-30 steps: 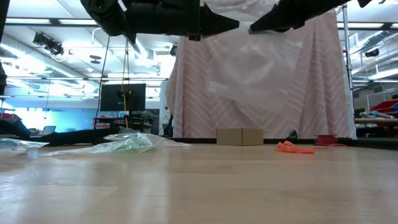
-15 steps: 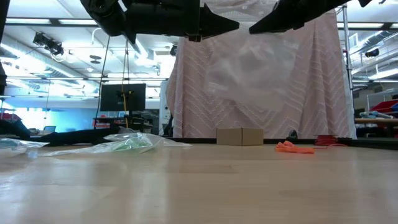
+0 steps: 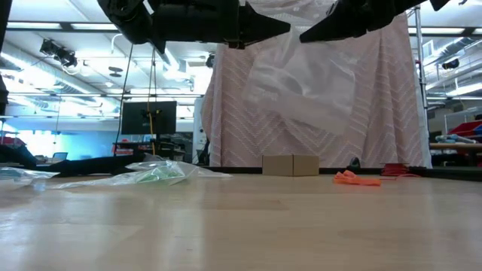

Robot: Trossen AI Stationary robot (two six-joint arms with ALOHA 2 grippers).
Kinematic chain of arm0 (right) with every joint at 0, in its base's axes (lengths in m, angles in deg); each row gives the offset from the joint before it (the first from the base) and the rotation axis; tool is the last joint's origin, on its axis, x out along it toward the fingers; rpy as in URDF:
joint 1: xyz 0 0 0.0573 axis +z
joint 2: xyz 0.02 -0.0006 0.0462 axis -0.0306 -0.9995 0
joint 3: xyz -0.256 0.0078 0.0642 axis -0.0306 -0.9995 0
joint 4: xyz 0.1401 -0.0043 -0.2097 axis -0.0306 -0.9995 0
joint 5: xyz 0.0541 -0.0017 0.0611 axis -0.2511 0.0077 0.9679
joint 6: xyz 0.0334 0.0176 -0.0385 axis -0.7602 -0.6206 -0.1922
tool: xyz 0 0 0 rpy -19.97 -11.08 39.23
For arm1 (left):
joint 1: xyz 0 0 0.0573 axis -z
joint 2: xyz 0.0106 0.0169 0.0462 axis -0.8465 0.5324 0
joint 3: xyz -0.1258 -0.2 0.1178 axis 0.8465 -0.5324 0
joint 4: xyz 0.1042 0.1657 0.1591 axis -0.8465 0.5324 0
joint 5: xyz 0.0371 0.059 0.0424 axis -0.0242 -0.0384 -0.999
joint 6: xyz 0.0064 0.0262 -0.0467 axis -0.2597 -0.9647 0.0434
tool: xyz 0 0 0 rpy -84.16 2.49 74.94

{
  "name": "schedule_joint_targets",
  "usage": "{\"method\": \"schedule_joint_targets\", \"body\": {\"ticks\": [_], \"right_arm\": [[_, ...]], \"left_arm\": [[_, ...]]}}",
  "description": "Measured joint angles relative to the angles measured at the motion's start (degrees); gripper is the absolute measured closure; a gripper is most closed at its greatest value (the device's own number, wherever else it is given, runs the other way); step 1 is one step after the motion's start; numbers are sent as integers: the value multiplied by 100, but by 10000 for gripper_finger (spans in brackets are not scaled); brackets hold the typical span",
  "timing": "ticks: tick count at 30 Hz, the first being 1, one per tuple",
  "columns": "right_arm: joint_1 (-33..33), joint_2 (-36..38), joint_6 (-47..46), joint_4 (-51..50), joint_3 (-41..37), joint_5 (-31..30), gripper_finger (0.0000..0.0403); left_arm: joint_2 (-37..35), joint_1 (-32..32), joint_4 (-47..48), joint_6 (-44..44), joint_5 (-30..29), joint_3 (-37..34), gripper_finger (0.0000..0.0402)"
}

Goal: Sort rubber bands
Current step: Open the transparent zip bag

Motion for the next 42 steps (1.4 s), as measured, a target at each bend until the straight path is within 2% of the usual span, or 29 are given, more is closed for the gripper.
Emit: {"method": "schedule_joint_targets", "body": {"ticks": [14,23,26,33,42], "right_arm": [[36,-245,228,411,-2,17,403],[137,-241,264,526,0,219,403],[139,-239,239,470,0,323,403],[151,-241,241,370,0,83,403],[131,-243,238,329,0,-242,403]], "left_arm": [[20,-6,114,-29,54,0,389],[39,-83,179,-174,-113,-2,388],[39,-76,163,-278,-343,-2,388],[39,-45,160,-312,-520,-2,388],[35,100,287,-305,-447,-2,388]]}}
